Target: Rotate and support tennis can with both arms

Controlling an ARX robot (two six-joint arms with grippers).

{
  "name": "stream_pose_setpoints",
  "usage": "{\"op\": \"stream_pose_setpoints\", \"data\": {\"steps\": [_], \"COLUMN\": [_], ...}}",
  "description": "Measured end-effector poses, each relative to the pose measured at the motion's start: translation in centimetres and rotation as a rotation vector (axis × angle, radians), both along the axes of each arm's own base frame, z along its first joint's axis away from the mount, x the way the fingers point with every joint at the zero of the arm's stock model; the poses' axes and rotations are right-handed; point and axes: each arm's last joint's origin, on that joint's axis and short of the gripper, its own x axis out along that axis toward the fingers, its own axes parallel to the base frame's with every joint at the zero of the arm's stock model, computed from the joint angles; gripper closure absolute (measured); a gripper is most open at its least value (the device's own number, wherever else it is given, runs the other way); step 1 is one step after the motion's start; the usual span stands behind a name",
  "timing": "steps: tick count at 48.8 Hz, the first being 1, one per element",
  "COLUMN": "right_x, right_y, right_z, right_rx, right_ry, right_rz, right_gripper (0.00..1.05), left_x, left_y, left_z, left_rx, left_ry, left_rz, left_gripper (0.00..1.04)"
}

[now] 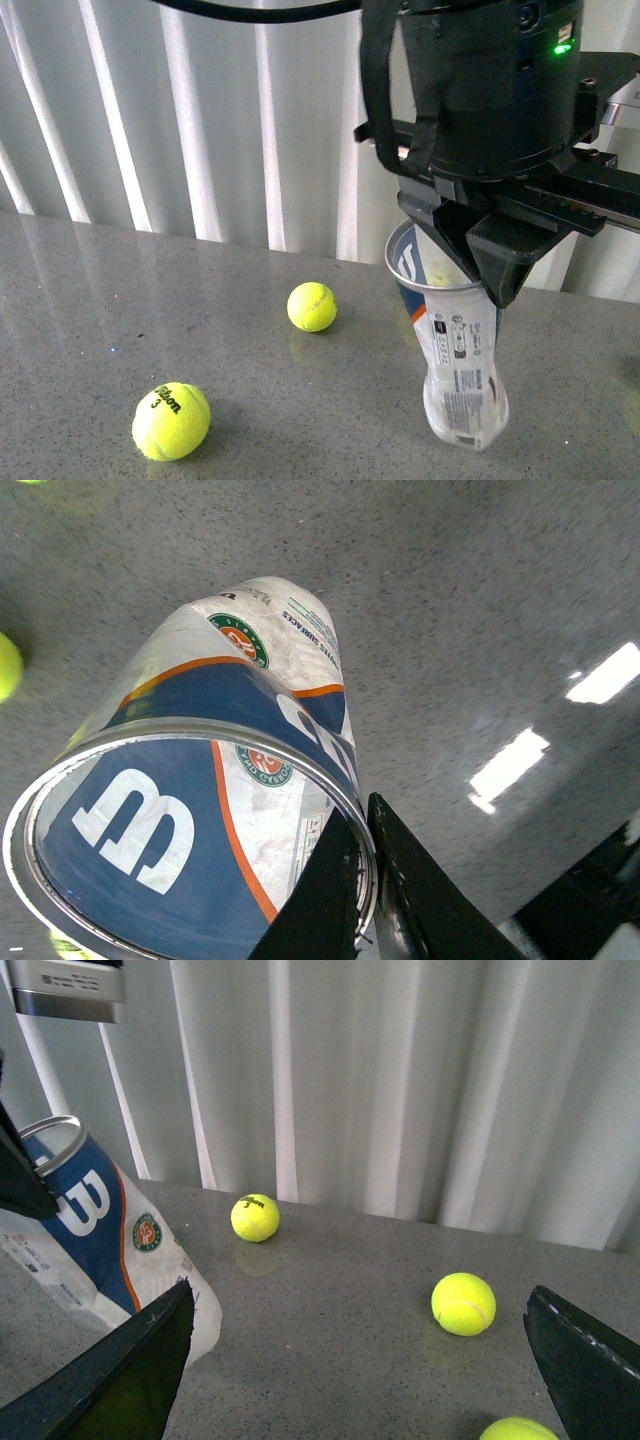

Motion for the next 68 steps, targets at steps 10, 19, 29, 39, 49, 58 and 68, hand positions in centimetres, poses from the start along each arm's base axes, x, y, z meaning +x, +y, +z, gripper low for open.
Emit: {"op": "stream_pose_setpoints", "data": {"steps": [10,19,29,39,49,58,68], "right_x": [0.0,0.0,0.0,0.0,0.0,0.0,0.0], "right_y": [0.0,0.0,0.0,0.0,0.0,0.0,0.0], "right_z": [0.0,0.0,0.0,0.0,0.0,0.0,0.0], "right_rx": [0.0,0.0,0.0,0.0,0.0,0.0,0.0], "right_ry": [0.0,0.0,0.0,0.0,0.0,0.0,0.0], "right_rz": [0.0,0.0,0.0,0.0,0.0,0.0,0.0], "right_gripper": [0.07,0.07,0.07,0.07,0.07,0.07,0.07], "left_x": [1.1,0.9,0.9,0.3,0.7,0.7,0.5], "left_y": [-2.4,-3.3,-3.2,-5.1,-5.4,-5.4,-5.4], "left_z": [0.0,0.2,1.0,-1.6,-3.8,-4.1,-4.2], "left_rx": [0.181,0.245,0.255,0.273,0.286,0.285,0.284], "left_ry": [-0.049,-0.048,-0.051,-0.07,-0.062,-0.049,-0.035], "left_rz": [-0.19,-0.288,-0.317,-0.38,-0.386,-0.392,-0.4], "left_gripper": [1.01,1.01,1.01,1.01,1.01,1.01,1.01]}}
